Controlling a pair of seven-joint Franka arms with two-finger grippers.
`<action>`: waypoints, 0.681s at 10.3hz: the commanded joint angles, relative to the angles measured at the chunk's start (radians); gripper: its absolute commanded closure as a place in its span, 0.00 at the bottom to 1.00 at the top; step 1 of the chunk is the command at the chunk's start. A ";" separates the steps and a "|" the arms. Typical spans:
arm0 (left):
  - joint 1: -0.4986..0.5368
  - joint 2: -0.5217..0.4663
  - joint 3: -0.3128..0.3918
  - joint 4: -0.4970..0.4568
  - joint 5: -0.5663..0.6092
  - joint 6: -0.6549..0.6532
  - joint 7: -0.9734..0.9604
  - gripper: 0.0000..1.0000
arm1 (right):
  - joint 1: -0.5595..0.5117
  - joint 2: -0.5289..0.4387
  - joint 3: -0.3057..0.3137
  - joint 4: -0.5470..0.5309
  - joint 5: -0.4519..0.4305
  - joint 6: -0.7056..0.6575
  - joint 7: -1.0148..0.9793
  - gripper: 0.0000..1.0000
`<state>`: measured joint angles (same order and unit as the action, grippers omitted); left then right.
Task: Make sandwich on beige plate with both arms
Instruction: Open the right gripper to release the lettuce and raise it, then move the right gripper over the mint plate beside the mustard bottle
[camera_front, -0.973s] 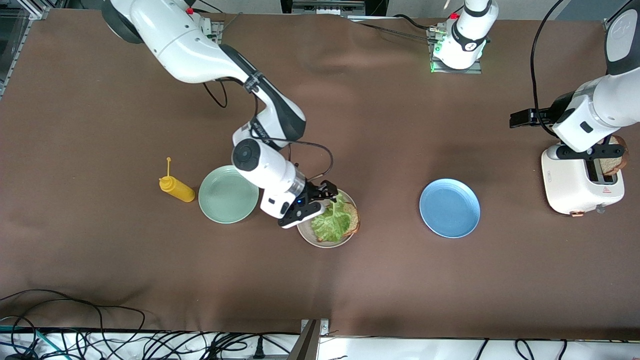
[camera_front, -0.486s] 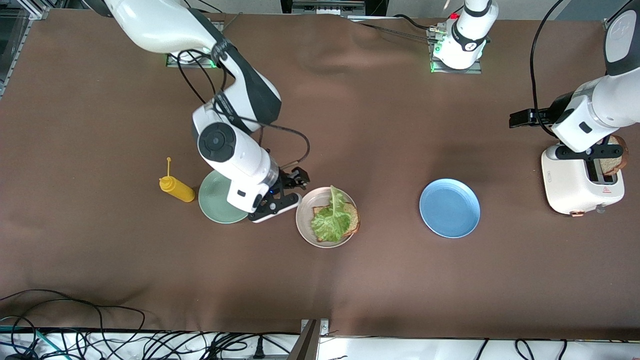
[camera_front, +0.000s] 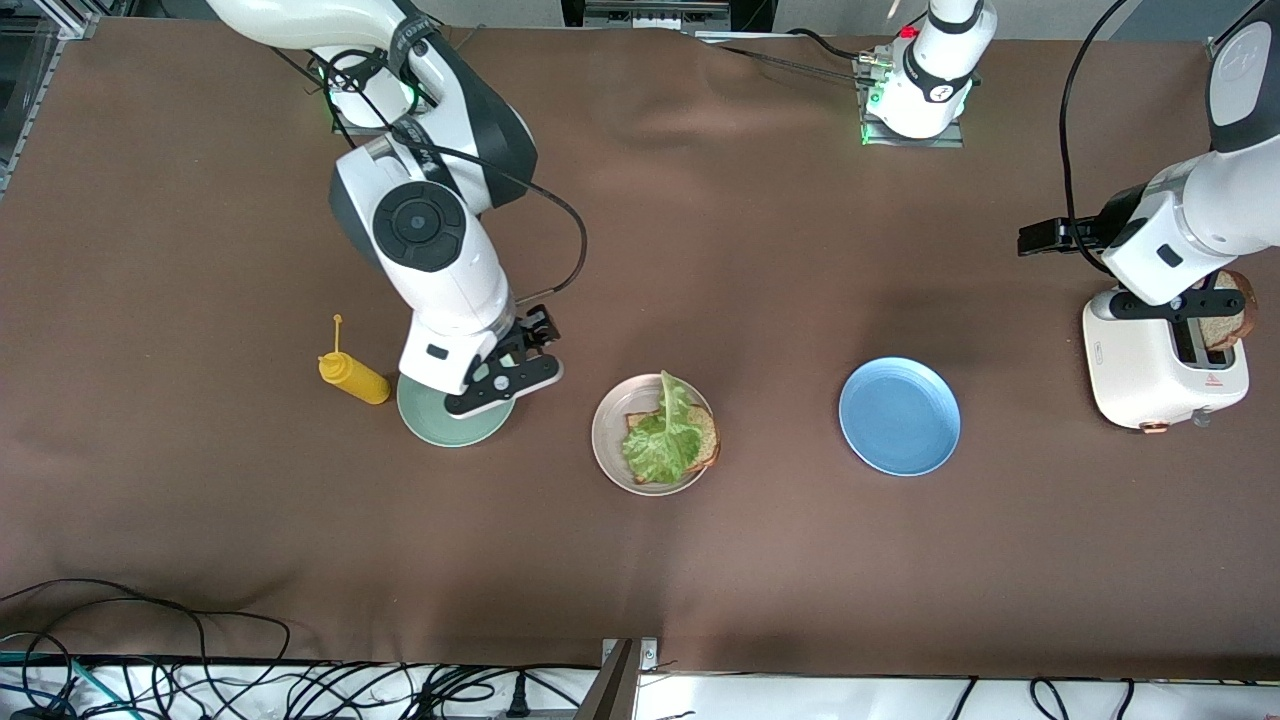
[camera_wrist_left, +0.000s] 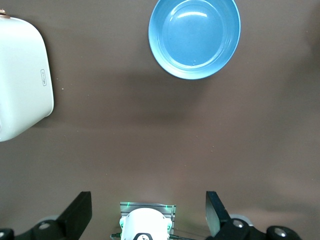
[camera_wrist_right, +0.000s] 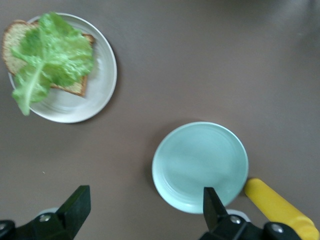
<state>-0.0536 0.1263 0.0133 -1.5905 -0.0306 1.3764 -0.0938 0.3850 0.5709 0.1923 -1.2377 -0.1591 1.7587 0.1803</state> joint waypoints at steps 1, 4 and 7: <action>-0.002 -0.008 -0.001 -0.003 0.025 -0.004 0.009 0.00 | -0.003 -0.046 -0.014 -0.022 -0.007 -0.053 -0.002 0.00; -0.002 -0.008 -0.001 -0.003 0.025 -0.004 0.009 0.00 | -0.008 -0.063 -0.014 -0.025 -0.007 -0.083 -0.005 0.00; -0.002 -0.007 -0.001 -0.003 0.025 -0.004 0.009 0.00 | -0.008 -0.075 -0.014 -0.026 -0.007 -0.113 -0.004 0.00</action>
<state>-0.0536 0.1263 0.0134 -1.5905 -0.0306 1.3764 -0.0938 0.3811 0.5252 0.1776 -1.2383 -0.1591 1.6605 0.1803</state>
